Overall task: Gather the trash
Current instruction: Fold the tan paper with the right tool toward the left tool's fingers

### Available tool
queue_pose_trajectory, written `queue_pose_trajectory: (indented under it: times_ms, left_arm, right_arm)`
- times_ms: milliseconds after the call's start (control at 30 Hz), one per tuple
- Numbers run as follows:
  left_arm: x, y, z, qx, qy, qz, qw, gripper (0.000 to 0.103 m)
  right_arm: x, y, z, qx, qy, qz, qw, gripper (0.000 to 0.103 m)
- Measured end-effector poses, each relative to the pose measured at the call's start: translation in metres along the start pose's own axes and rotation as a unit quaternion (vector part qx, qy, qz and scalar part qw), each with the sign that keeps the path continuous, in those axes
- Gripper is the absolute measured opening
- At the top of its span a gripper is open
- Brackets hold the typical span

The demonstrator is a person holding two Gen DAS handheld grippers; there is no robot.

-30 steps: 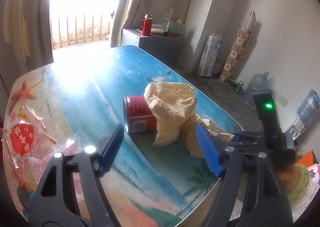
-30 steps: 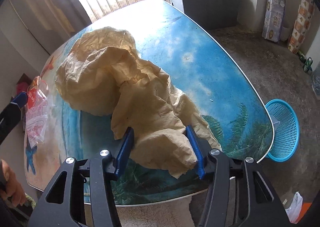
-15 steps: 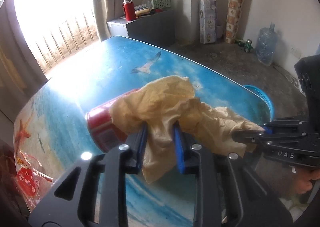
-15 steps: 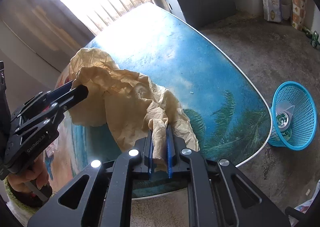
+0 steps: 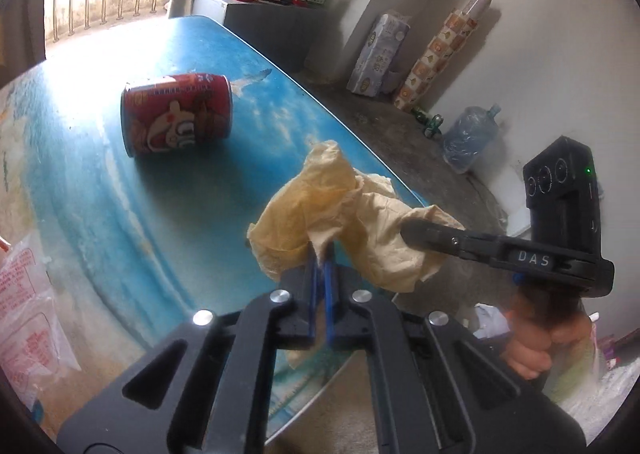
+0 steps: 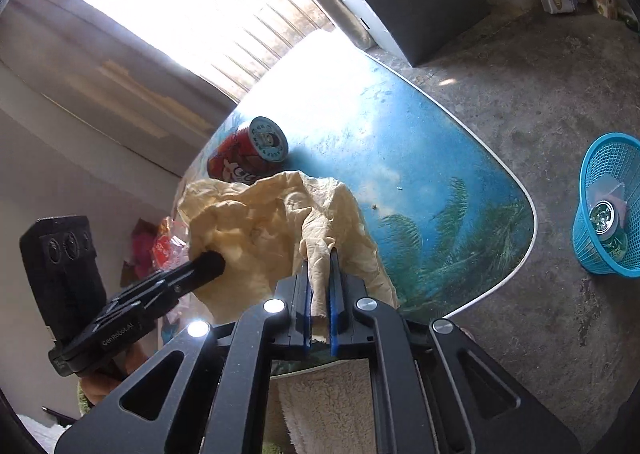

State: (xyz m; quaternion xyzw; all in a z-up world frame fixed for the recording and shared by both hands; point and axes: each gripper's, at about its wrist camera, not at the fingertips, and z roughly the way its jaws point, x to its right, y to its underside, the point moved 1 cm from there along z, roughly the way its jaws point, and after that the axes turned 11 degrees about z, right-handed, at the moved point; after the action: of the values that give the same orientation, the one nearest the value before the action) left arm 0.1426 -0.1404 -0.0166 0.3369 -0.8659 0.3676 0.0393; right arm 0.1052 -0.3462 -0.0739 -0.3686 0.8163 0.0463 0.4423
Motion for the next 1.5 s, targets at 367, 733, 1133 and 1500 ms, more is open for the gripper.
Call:
queue_pose_trajectory:
  times_ms: [367, 733, 1133, 1500]
  left_arm:
    - [-0.007, 0.049, 0.019, -0.025, 0.021, -0.016, 0.9993, 0.002]
    - [-0.017, 0.068, -0.006, -0.023, -0.029, 0.016, 0.9992, 0.033]
    - [0.030, 0.085, 0.000, -0.033, -0.081, 0.182, 0.9793, 0.052]
    - [0.028, 0.077, -0.001, -0.007, -0.146, 0.166, 0.9753, 0.045]
  right_arm:
    - [-0.031, 0.013, 0.047, -0.119, -0.069, 0.004, 0.991, 0.007]
    - [-0.032, 0.025, 0.117, -0.211, -0.031, 0.019, 0.977, 0.007]
    - [-0.013, 0.022, 0.126, -0.237, -0.052, 0.085, 0.966, 0.004]
    - [-0.006, 0.022, 0.125, -0.238, -0.059, 0.103, 0.964, 0.004]
